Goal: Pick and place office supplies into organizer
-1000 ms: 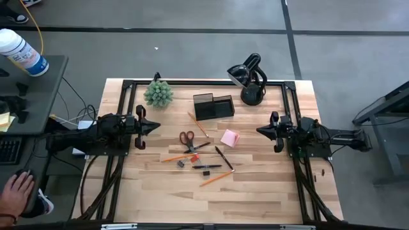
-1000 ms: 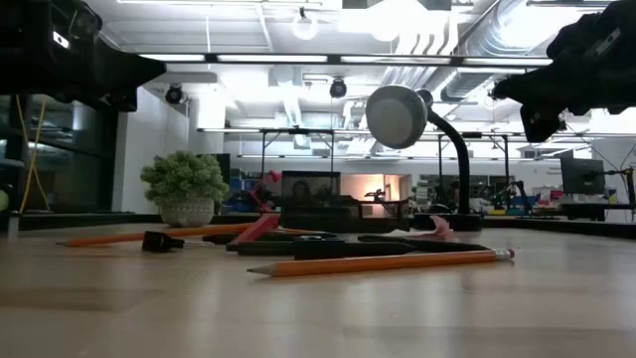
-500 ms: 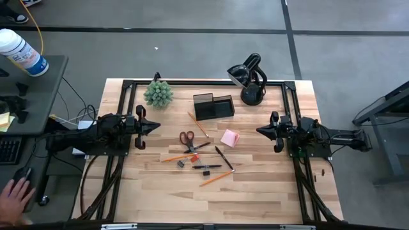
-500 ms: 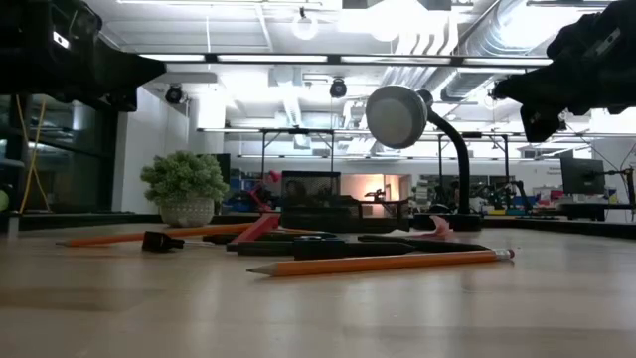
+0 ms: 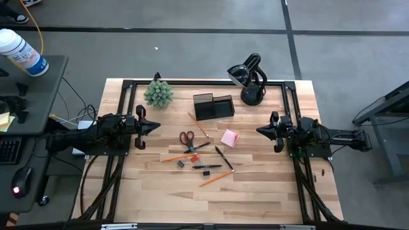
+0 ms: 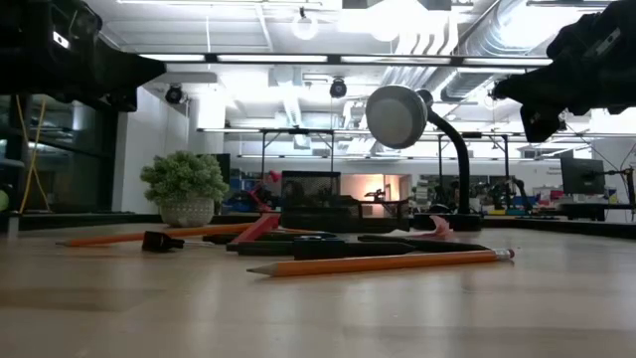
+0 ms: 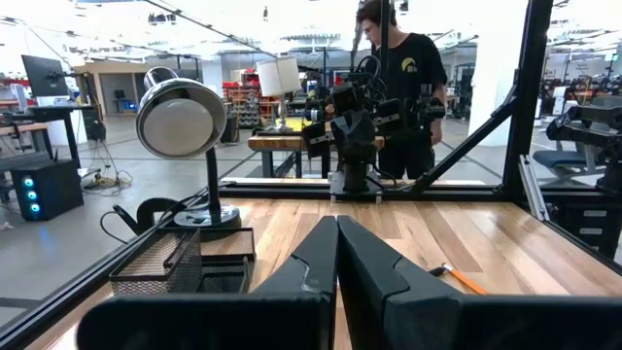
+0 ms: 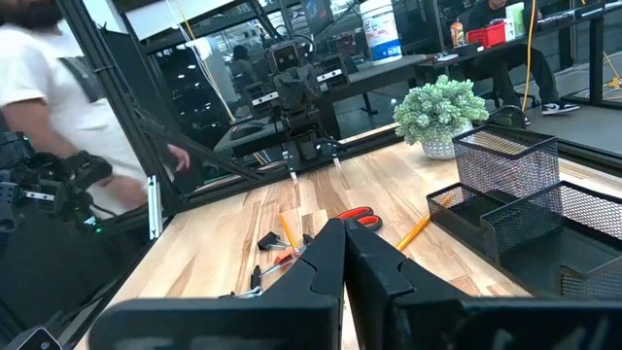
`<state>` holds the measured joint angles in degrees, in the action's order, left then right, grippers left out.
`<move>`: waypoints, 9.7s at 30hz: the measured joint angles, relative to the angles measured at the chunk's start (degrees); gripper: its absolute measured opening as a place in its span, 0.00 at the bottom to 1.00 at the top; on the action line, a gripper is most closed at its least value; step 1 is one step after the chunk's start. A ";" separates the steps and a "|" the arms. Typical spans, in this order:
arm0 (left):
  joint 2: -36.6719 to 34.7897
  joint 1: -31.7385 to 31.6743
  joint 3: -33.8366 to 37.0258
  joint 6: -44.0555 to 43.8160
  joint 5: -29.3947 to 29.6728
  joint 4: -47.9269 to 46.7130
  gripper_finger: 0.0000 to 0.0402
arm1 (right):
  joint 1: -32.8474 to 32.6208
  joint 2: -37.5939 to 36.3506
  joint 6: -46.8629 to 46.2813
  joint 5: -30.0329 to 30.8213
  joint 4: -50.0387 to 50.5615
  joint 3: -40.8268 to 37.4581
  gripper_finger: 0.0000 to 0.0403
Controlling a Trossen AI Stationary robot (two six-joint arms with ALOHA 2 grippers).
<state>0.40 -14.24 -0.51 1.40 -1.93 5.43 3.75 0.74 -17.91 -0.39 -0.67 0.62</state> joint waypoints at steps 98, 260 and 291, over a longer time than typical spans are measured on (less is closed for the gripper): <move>-0.01 0.00 -0.01 -2.12 3.98 2.31 0.00 | 0.02 0.00 -12.84 7.66 -7.75 -0.02 0.00; 58.73 0.00 -34.38 -0.34 -19.50 -11.61 0.00 | 3.37 109.00 -71.15 3.34 52.12 69.00 0.37; 58.73 0.00 -34.38 1.81 -19.45 -11.72 0.00 | 3.28 97.88 -66.71 12.80 50.63 68.98 0.00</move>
<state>59.13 -14.24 -34.89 3.21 -21.39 -6.28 7.03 98.62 -84.61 12.42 49.96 69.60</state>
